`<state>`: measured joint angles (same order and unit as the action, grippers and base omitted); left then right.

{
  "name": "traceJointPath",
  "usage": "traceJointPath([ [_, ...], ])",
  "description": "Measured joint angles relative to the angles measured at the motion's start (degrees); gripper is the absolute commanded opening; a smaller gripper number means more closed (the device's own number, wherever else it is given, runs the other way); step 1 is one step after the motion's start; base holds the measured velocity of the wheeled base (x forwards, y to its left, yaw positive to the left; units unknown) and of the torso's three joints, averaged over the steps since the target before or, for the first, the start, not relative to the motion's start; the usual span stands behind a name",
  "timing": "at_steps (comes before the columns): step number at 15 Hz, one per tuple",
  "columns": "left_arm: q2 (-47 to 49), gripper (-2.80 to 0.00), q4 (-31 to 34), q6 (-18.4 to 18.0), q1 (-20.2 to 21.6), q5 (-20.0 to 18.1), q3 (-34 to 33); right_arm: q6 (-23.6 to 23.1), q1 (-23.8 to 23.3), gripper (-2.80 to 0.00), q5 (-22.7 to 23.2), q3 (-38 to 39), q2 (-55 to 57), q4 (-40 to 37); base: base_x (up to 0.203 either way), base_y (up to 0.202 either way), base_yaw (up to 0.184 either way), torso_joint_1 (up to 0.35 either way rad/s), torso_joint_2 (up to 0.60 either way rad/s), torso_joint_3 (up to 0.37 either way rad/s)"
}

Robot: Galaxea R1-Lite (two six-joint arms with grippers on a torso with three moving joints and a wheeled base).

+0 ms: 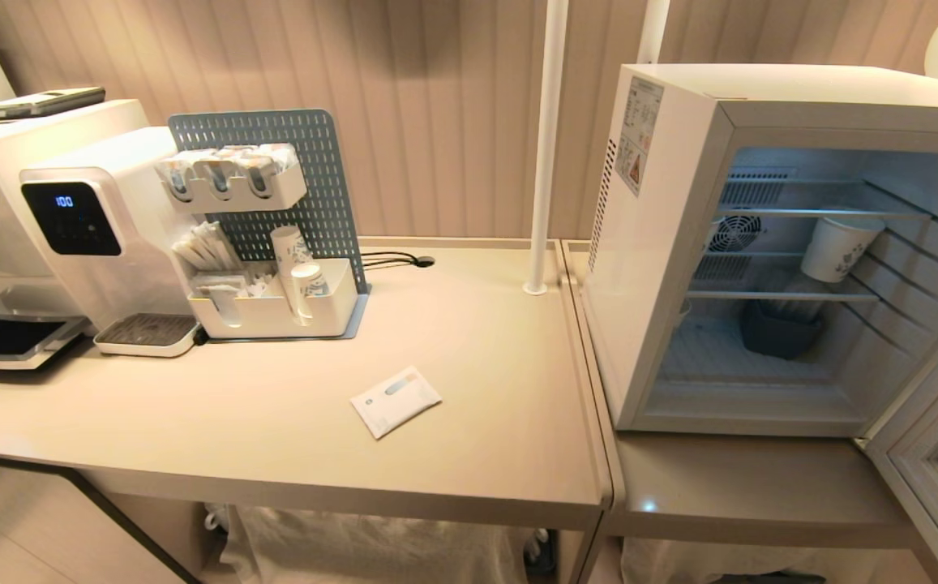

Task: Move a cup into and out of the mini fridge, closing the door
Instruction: Put the yoghurt in the freezer

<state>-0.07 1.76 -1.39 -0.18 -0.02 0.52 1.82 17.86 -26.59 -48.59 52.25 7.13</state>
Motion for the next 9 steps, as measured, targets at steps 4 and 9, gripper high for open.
traceJointPath([
  [4,0.0,-2.8,-0.05,-0.05,0.0,0.0,0.0,0.89,-15.36,-2.8,17.55,1.63,-0.59,0.22,0.0,0.0,0.0,0.0,0.0,0.0],
  [9,0.0,-2.8,0.28,-0.12,0.02,0.01,0.07,2.53,-31.4,-2.8,39.43,5.1,-2.22,0.26,0.0,0.0,0.0,0.0,0.0,0.0],
])
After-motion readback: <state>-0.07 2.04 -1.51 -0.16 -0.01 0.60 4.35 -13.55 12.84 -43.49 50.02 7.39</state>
